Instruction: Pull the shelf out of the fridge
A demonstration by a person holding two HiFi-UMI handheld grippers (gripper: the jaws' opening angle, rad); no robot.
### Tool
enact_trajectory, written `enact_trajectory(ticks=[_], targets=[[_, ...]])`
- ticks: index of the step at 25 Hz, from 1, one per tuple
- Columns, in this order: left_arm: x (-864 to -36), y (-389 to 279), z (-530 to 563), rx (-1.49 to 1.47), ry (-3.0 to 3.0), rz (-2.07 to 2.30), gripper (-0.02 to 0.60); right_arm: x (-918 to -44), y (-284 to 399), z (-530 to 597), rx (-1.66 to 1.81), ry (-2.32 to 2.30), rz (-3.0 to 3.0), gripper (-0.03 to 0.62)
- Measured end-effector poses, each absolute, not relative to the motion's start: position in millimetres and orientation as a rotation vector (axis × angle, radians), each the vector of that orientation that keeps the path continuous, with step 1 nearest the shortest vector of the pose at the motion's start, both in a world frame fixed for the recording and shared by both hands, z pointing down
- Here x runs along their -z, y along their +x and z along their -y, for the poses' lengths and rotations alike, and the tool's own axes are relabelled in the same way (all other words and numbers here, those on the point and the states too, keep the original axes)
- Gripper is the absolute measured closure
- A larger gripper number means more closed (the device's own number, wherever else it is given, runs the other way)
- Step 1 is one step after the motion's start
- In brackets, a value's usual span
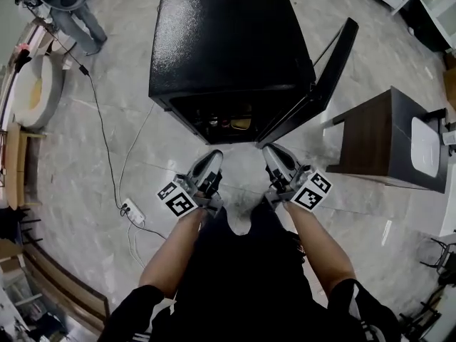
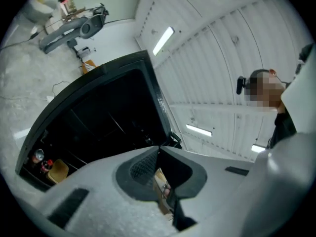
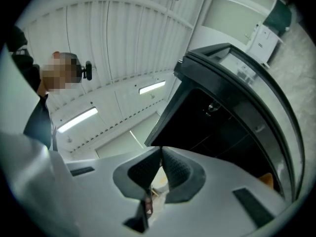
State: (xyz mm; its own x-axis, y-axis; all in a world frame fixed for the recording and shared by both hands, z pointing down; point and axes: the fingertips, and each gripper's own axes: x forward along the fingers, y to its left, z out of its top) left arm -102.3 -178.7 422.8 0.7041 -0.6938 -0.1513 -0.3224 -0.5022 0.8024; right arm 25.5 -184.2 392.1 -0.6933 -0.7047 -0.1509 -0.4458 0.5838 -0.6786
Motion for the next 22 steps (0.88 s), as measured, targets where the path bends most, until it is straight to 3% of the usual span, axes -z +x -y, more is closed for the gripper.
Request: enact_trajectory(ticks=[19, 22], targets=[[-512, -151, 228, 1.01, 1.677, 0.885, 0.555, -505, 55, 246, 1.192, -1.011, -1.885, 0.563], [-521, -155, 238, 1.026, 1.652, 0.905, 0.554, -522, 53, 253, 1.229, -1.035, -1.863, 0.512]])
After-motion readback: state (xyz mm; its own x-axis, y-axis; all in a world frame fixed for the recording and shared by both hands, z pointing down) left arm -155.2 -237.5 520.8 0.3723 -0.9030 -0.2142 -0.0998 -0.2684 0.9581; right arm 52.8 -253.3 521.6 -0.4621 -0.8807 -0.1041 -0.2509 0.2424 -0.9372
